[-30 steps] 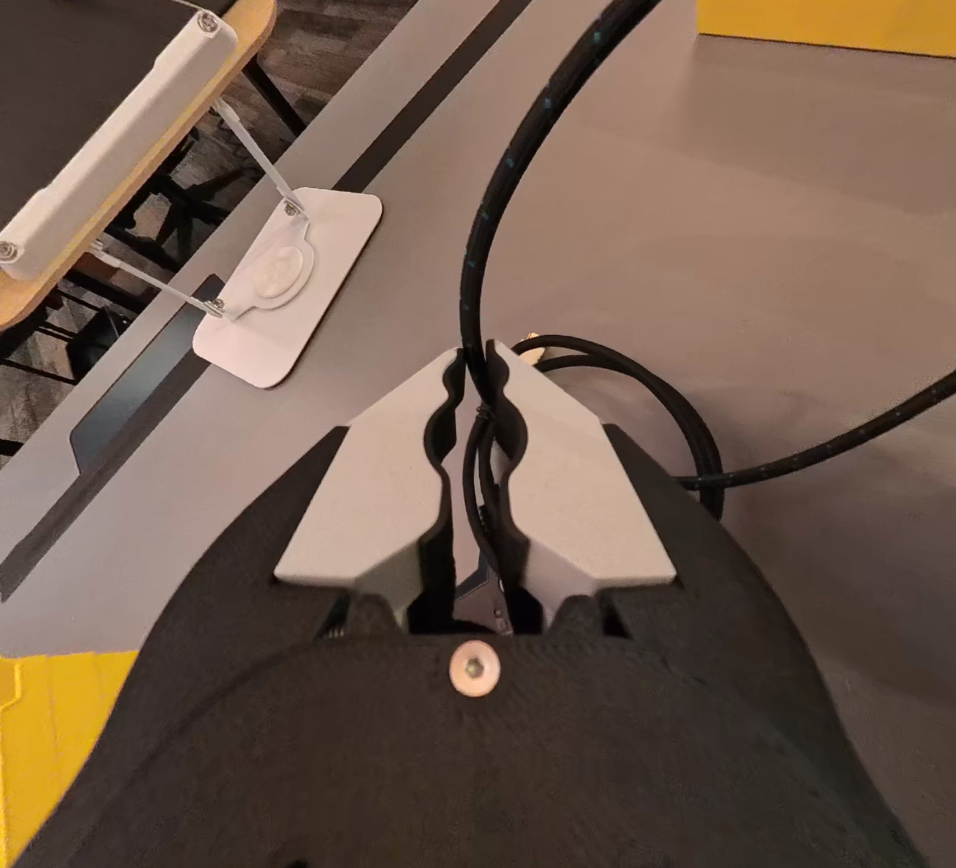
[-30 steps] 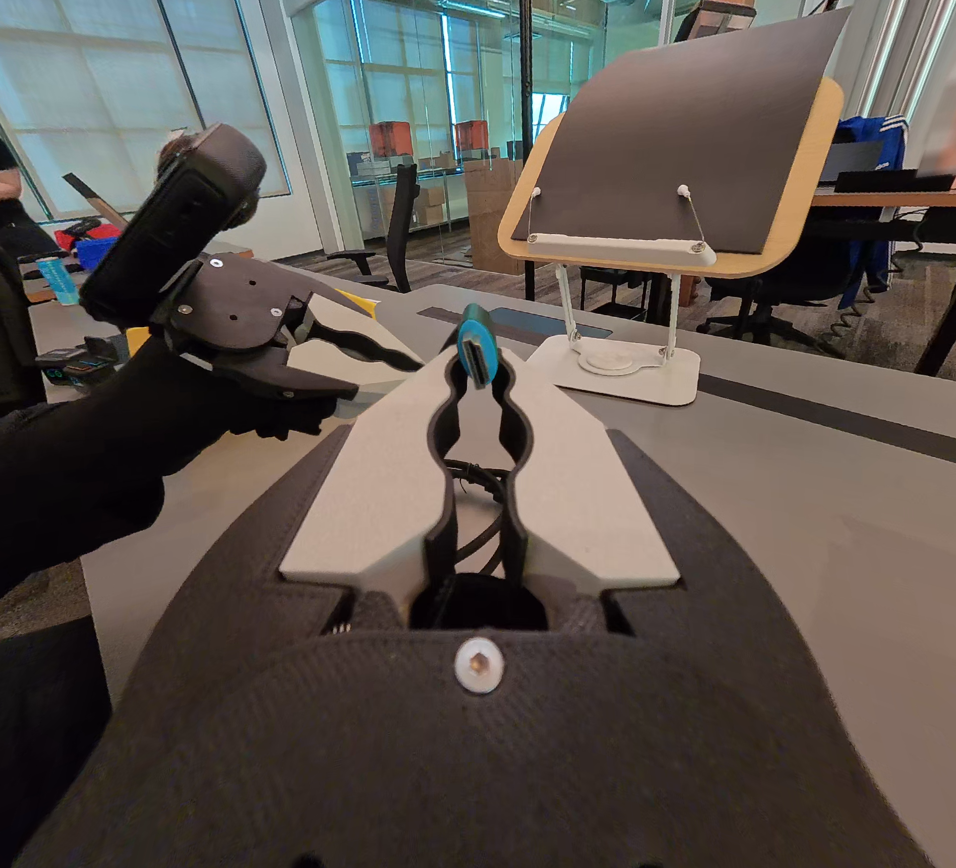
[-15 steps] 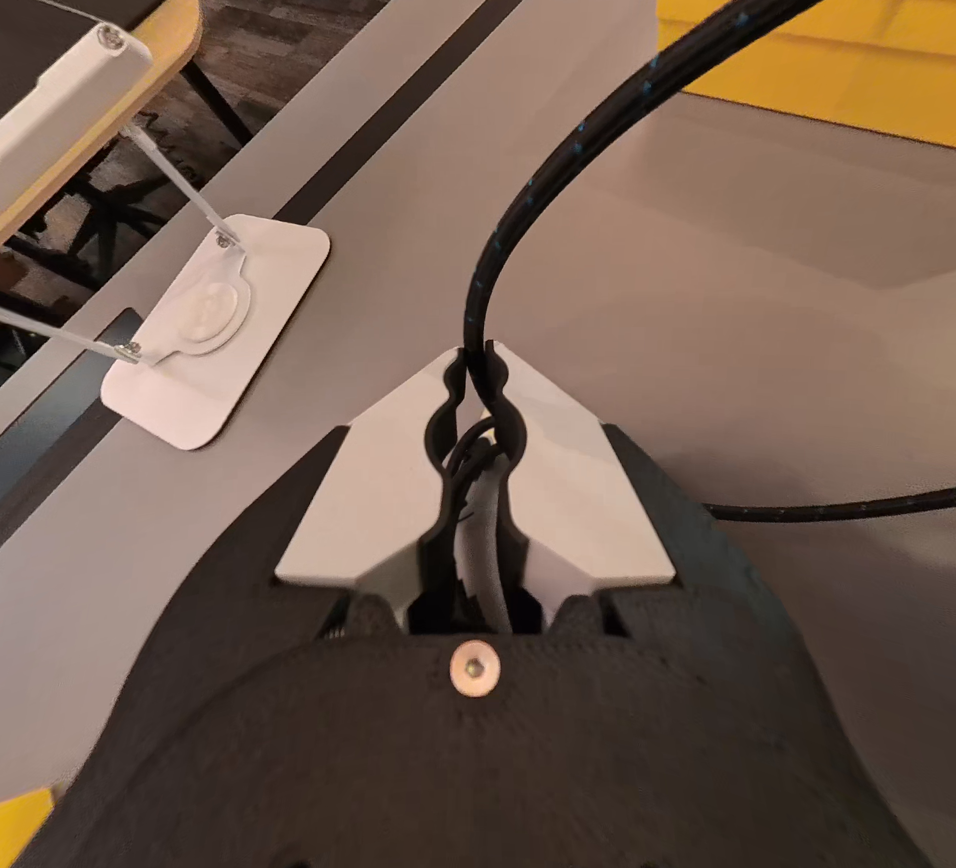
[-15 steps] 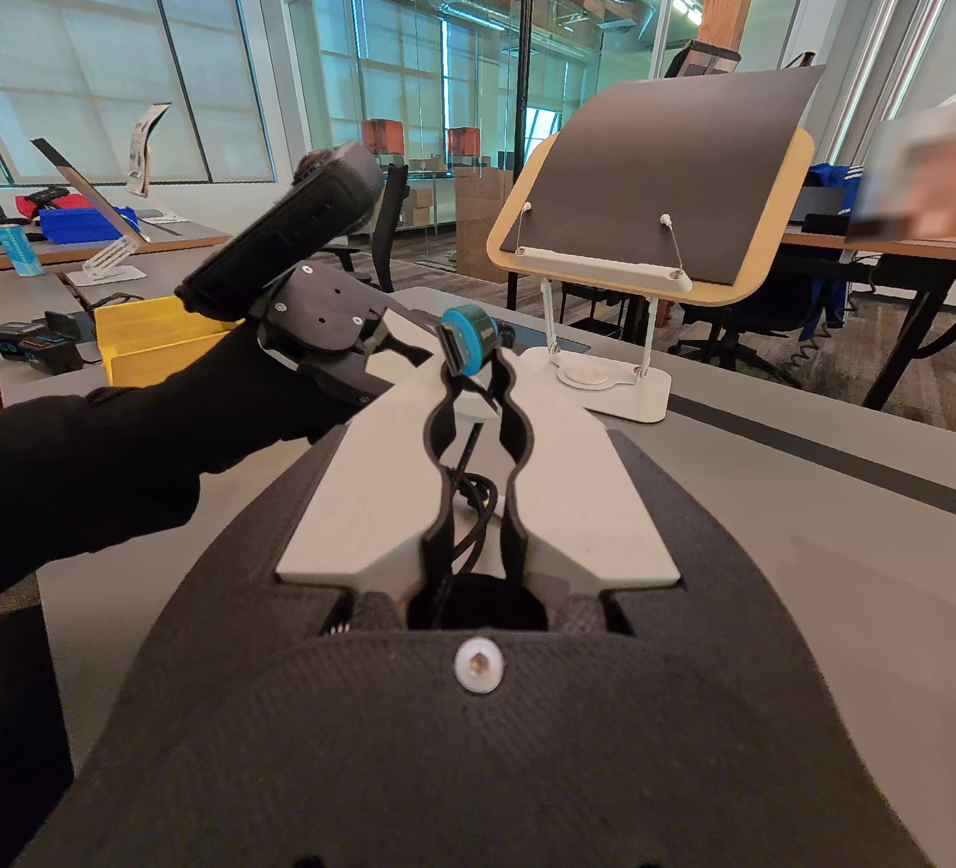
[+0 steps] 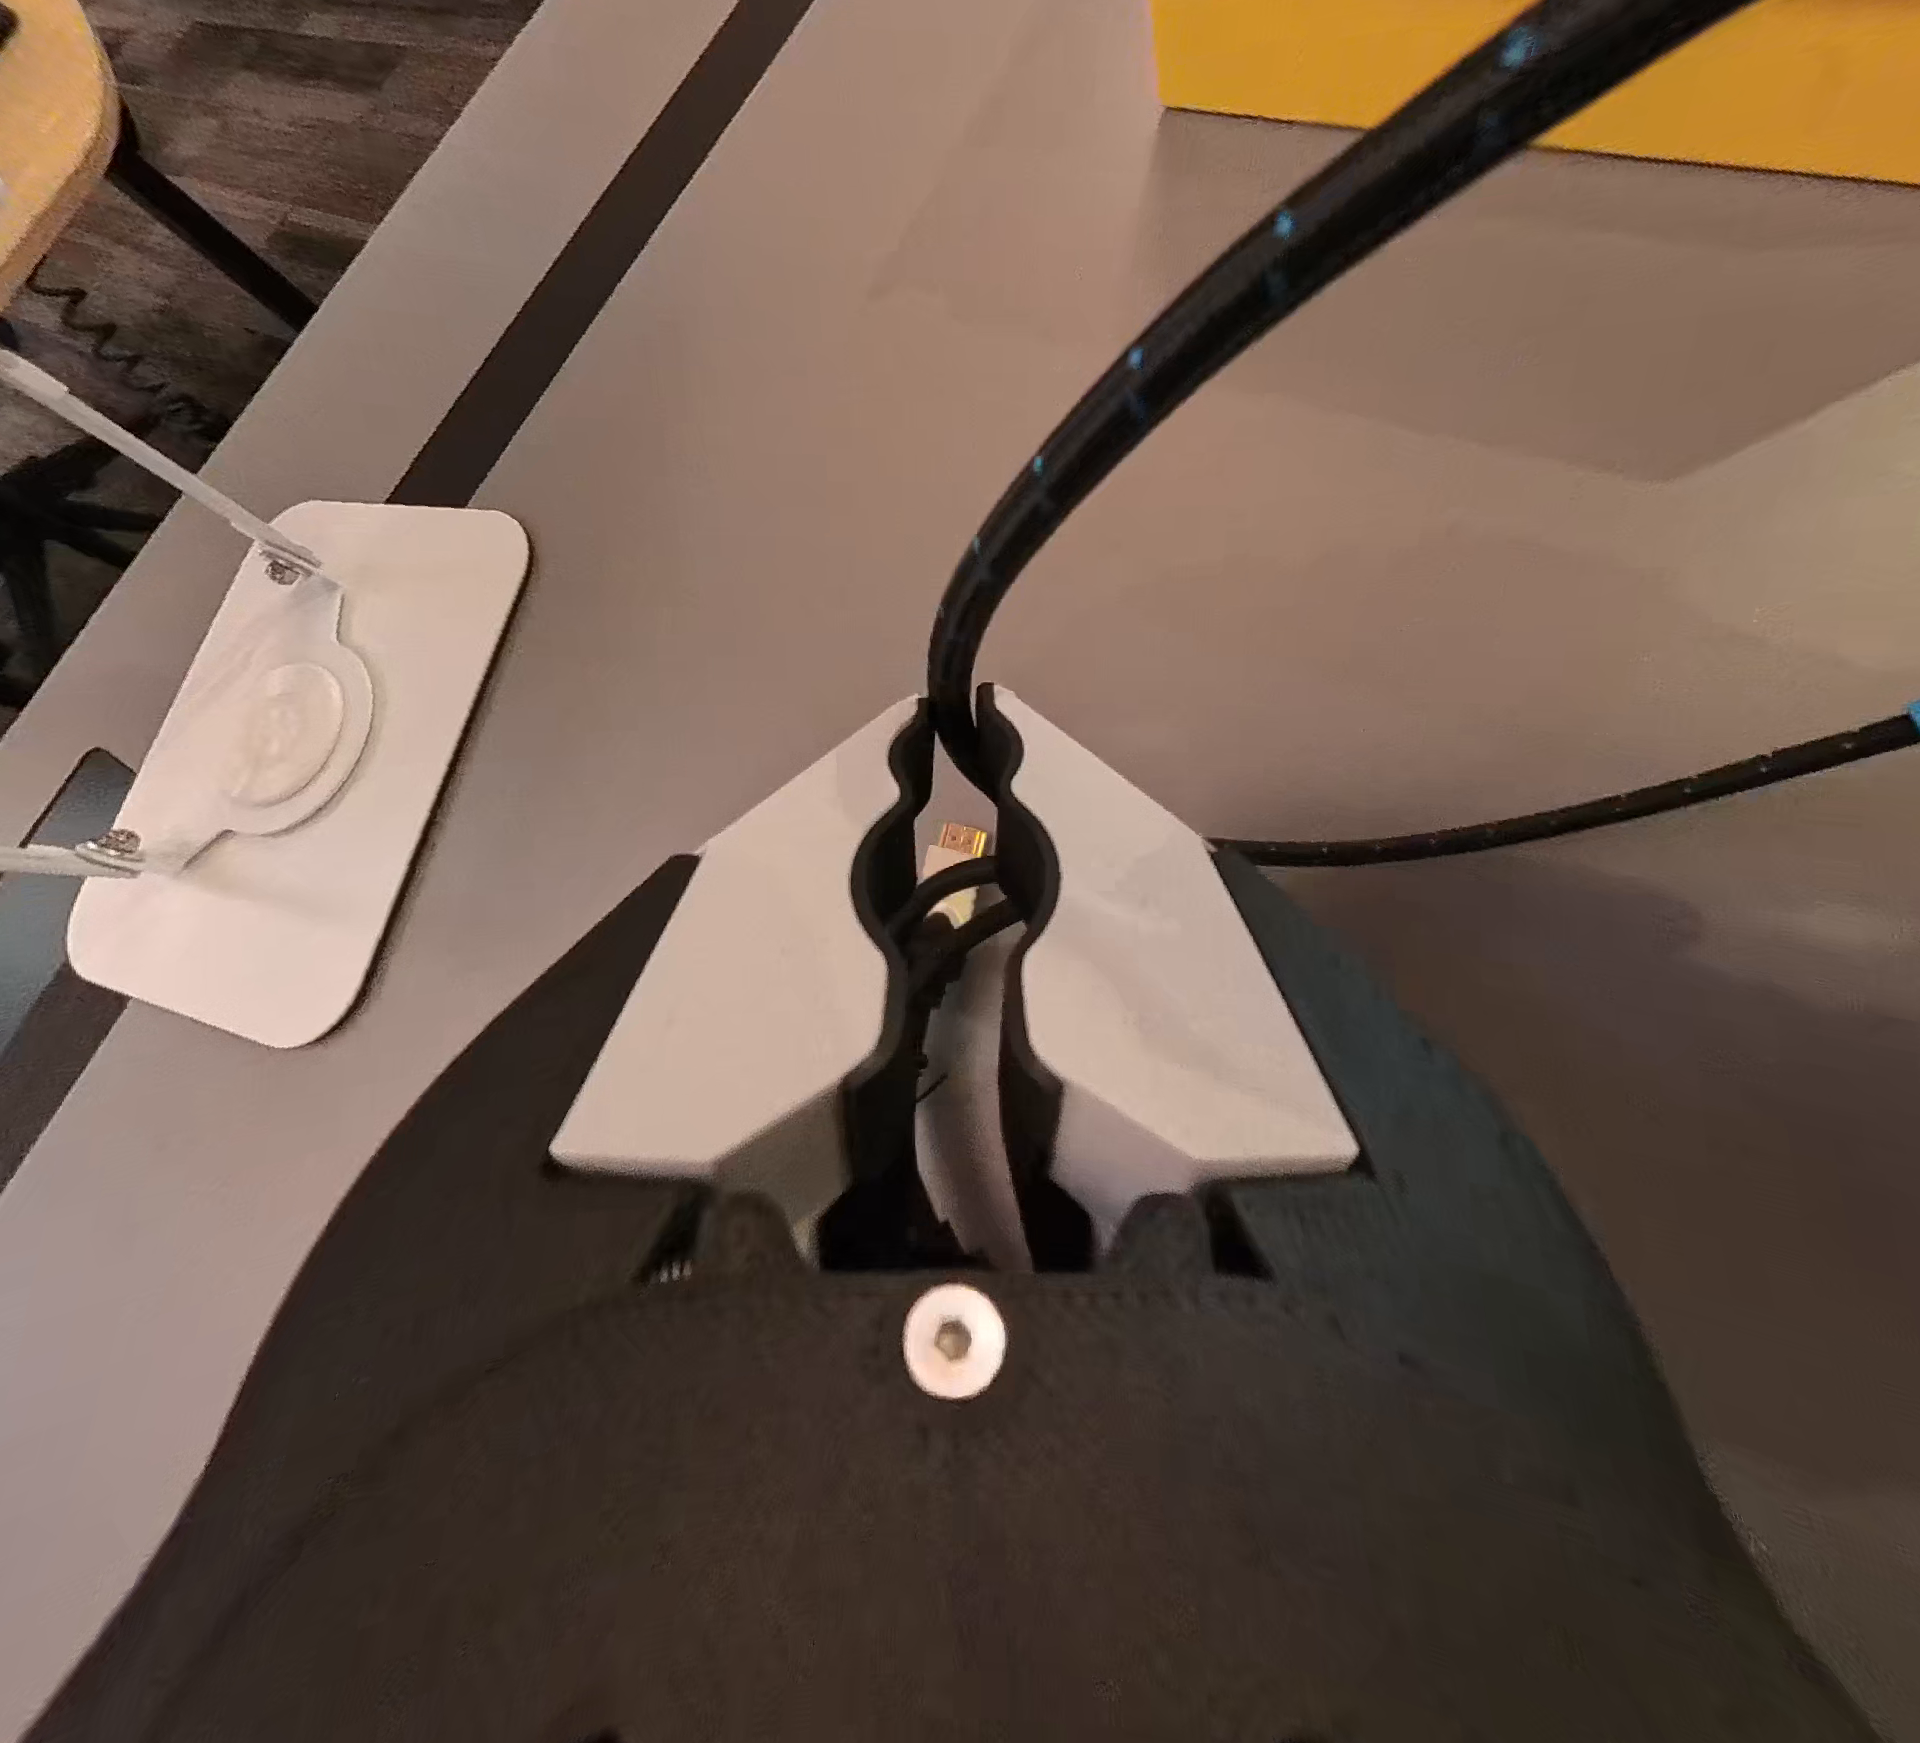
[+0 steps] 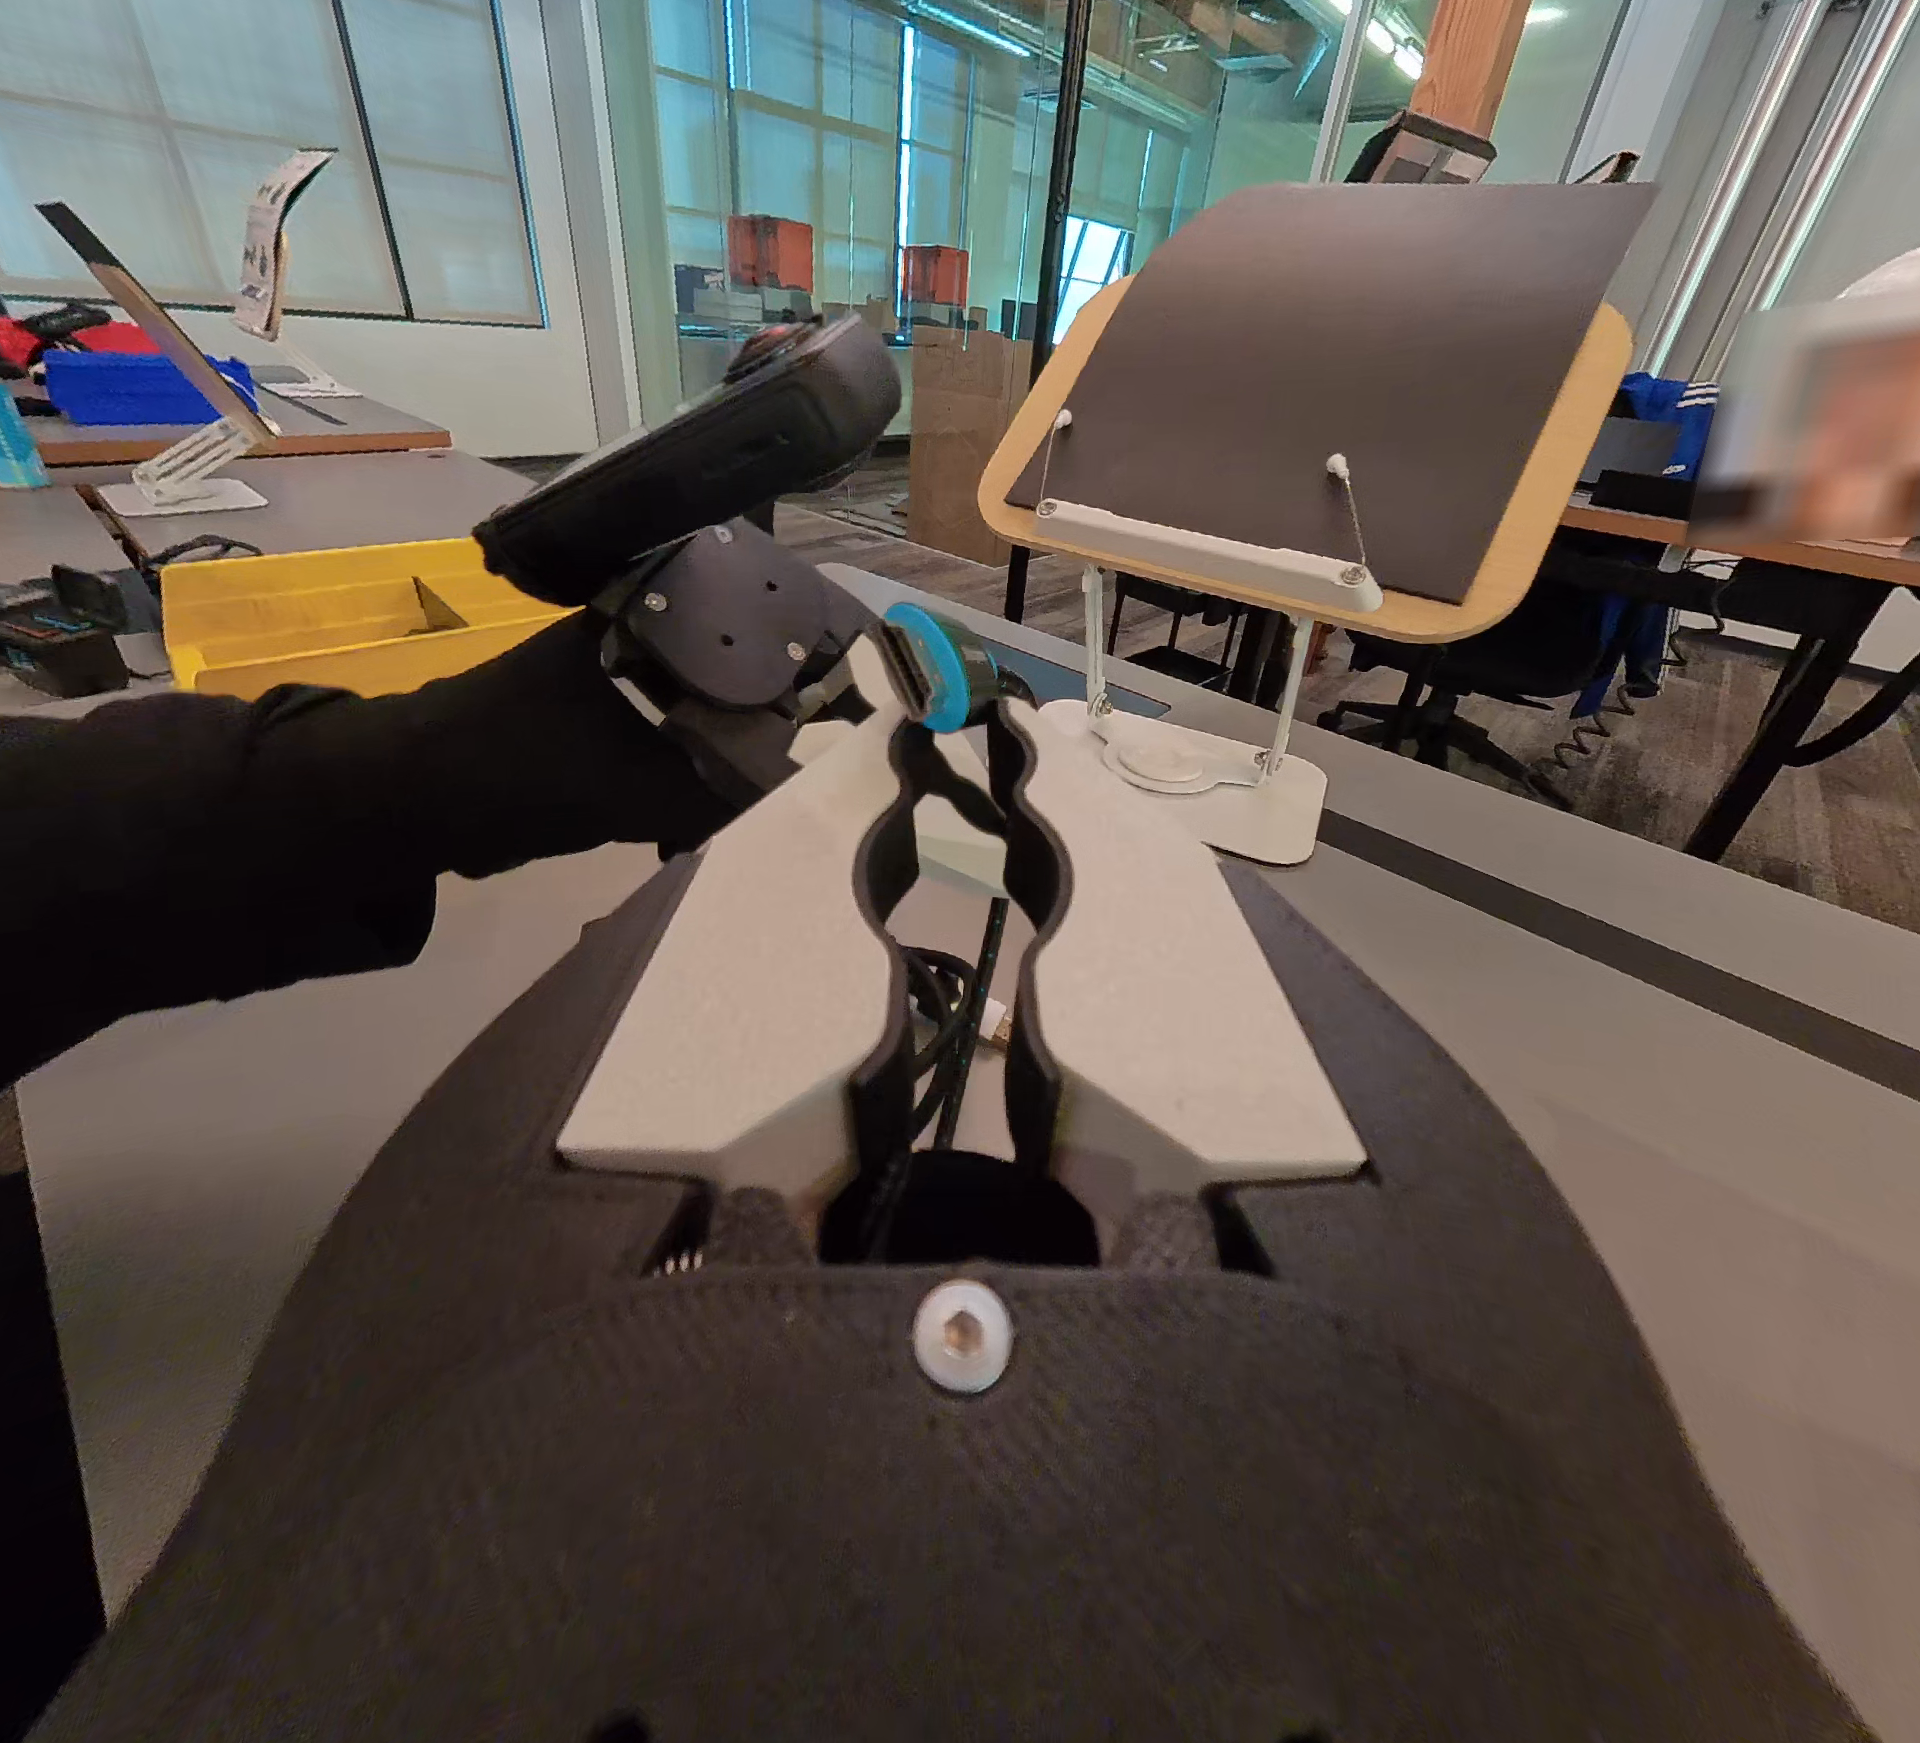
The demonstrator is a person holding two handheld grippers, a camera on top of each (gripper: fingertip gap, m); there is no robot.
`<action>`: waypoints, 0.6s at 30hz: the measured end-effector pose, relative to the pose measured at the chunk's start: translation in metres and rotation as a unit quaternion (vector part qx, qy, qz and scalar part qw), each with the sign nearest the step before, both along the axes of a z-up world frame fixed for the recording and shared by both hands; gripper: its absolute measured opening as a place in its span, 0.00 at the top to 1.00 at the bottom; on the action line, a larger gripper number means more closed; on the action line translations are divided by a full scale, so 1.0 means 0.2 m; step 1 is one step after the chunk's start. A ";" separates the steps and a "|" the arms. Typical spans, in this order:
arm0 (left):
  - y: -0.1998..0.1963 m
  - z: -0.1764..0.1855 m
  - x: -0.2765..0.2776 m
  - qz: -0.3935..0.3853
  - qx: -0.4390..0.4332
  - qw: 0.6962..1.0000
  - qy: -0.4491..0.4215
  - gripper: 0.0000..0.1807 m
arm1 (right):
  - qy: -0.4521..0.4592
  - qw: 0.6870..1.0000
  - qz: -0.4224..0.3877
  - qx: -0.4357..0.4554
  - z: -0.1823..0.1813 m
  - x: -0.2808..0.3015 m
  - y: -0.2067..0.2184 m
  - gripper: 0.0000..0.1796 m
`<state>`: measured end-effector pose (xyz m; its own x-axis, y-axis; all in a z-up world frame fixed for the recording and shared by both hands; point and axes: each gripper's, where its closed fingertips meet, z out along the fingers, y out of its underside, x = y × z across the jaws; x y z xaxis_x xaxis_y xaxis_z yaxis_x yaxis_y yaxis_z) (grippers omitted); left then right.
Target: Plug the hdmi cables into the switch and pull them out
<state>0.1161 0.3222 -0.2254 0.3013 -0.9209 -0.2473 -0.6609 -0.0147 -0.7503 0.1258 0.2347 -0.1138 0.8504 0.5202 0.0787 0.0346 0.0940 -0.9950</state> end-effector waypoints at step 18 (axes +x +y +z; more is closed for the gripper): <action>0.02 -0.20 0.05 -0.024 -0.021 0.996 0.087 0.81 | -0.101 0.994 0.037 -0.029 -0.20 -0.12 0.01 0.96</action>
<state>0.1267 0.3258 -0.2652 0.2122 -0.9437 -0.2537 -0.7819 -0.0083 -0.6233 0.1009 0.2367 -0.1531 0.7795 0.5891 0.2128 0.2301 0.0467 -0.9720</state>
